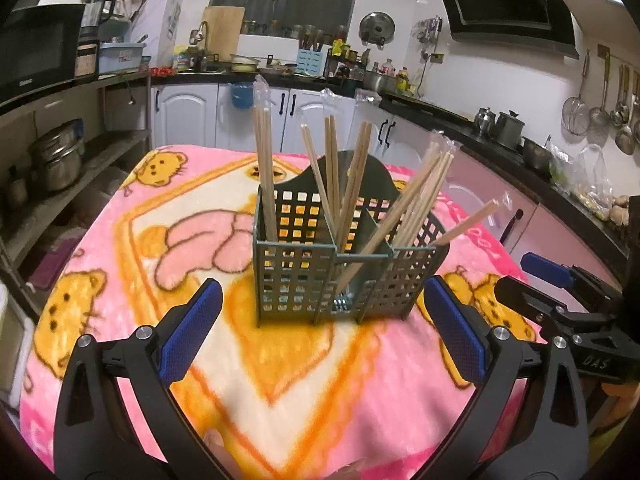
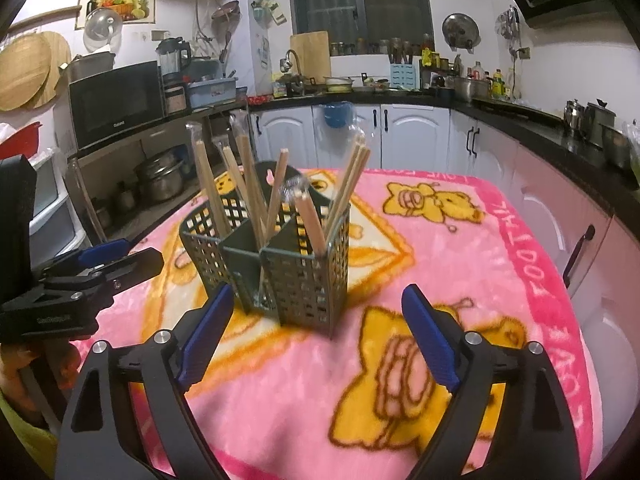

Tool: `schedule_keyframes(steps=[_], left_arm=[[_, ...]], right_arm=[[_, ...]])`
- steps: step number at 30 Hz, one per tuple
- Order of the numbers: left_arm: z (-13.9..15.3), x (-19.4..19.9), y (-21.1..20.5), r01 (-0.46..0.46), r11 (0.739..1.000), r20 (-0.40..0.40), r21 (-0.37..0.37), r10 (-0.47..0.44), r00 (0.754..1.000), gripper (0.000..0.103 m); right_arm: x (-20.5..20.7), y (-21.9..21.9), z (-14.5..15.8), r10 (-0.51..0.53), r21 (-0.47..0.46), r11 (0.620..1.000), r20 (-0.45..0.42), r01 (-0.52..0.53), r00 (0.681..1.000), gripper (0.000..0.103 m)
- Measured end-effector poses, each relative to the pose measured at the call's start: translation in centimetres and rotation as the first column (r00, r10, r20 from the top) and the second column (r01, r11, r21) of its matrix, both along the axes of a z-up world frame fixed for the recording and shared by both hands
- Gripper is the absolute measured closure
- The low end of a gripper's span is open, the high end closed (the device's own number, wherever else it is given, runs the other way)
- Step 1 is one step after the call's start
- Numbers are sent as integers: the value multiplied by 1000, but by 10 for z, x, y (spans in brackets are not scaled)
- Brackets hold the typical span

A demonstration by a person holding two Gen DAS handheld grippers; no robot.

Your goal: Organize utensils

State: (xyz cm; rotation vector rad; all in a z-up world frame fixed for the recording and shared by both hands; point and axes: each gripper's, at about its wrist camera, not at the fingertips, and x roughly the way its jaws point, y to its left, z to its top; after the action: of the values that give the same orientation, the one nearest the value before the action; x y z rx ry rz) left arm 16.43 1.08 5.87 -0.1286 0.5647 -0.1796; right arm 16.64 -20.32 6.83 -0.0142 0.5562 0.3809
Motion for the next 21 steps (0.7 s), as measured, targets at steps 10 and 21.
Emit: schedule_keyframes(steps=[10,21], left_arm=[[-16,-12,0,-13,1000,37,-22,14,999,10],[-32,-26,-1,-37,999,42,5,36,998,10]], right_arm=[[-15,-1,-18,-36,-3,999,32,37,999,11],[-25,-4,-33,-59,10,998,24,58,998,9]])
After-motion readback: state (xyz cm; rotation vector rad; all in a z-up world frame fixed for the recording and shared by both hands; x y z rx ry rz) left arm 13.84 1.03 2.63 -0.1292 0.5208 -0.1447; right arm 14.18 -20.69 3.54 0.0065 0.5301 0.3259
